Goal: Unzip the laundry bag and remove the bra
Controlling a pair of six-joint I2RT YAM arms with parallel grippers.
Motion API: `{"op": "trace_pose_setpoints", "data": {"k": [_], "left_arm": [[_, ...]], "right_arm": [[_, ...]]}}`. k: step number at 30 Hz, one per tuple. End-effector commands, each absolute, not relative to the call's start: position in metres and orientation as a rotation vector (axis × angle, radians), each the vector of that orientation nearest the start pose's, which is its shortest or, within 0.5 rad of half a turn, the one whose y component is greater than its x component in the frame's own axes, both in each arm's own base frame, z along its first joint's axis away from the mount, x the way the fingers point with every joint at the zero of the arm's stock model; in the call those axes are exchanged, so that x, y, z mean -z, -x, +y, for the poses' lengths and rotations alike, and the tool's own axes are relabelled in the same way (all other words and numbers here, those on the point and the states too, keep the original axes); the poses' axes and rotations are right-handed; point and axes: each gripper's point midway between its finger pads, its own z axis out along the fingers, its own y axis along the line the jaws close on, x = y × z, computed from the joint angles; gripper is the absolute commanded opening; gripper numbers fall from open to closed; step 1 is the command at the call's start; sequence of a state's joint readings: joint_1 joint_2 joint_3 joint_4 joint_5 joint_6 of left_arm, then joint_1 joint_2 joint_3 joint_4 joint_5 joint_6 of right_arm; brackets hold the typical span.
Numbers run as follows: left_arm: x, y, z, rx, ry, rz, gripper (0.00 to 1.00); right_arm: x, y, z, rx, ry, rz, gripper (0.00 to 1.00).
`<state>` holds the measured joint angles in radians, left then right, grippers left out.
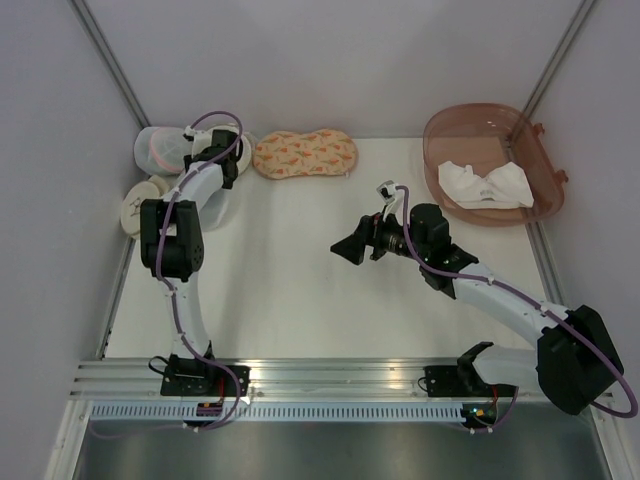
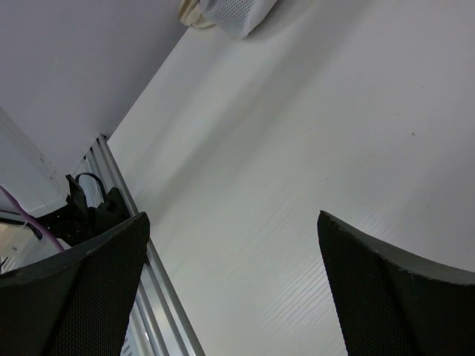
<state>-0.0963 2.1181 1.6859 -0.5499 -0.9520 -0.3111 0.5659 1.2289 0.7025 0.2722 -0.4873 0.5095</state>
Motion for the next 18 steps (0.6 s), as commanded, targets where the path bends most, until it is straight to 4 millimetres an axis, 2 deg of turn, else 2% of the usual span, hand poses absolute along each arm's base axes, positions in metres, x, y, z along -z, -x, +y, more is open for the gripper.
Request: {"op": "trace_pose_setpoints", "data": {"k": [1, 2, 3, 5, 8, 11, 13, 15, 16, 17, 18], "left_arm": [[-0.115, -0.497, 0.069, -0.809, 0.516, 2.231, 0.17], [-0.116, -0.497, 0.063, -0.776, 0.519, 2.234, 0.05], [-0.115, -0.496, 0.053, -0.744, 0.503, 2.244, 0.02], [-0.122, -0.494, 0.034, -0.662, 0.472, 2.244, 0.02], [-0.136, -0.49, -0.005, -0.527, 0.379, 2.246, 0.02], [-0.148, -0.48, -0.056, -0.413, 0.236, 2.243, 0.02], [-0.152, -0.474, -0.074, -0.377, 0.175, 2.243, 0.02], [-0.156, -0.463, -0.099, -0.289, 0.094, 2.26, 0.02], [-0.151, -0.454, -0.104, -0.26, 0.076, 2.28, 0.02], [-0.16, -0.447, -0.113, -0.203, 0.059, 2.269, 0.02], [-0.156, -0.439, -0.13, -0.088, 0.014, 2.302, 0.02]], "right_arm": [[-0.215, -0.265, 0.286, -1.181, 0.422, 1.86, 0.98], [-0.216, -0.264, 0.287, -1.187, 0.424, 1.858, 0.98], [-0.216, -0.264, 0.287, -1.189, 0.424, 1.859, 0.98], [-0.216, -0.264, 0.288, -1.194, 0.424, 1.857, 0.98], [-0.215, -0.264, 0.288, -1.183, 0.43, 1.86, 0.98], [-0.214, -0.265, 0.286, -1.16, 0.44, 1.863, 0.98], [-0.214, -0.266, 0.284, -1.145, 0.44, 1.868, 0.98], [-0.212, -0.266, 0.283, -1.133, 0.443, 1.871, 0.98], [-0.211, -0.267, 0.282, -1.126, 0.439, 1.876, 0.98], [-0.211, -0.268, 0.282, -1.121, 0.436, 1.875, 0.98], [-0.21, -0.268, 0.282, -1.118, 0.434, 1.877, 0.98]]}}
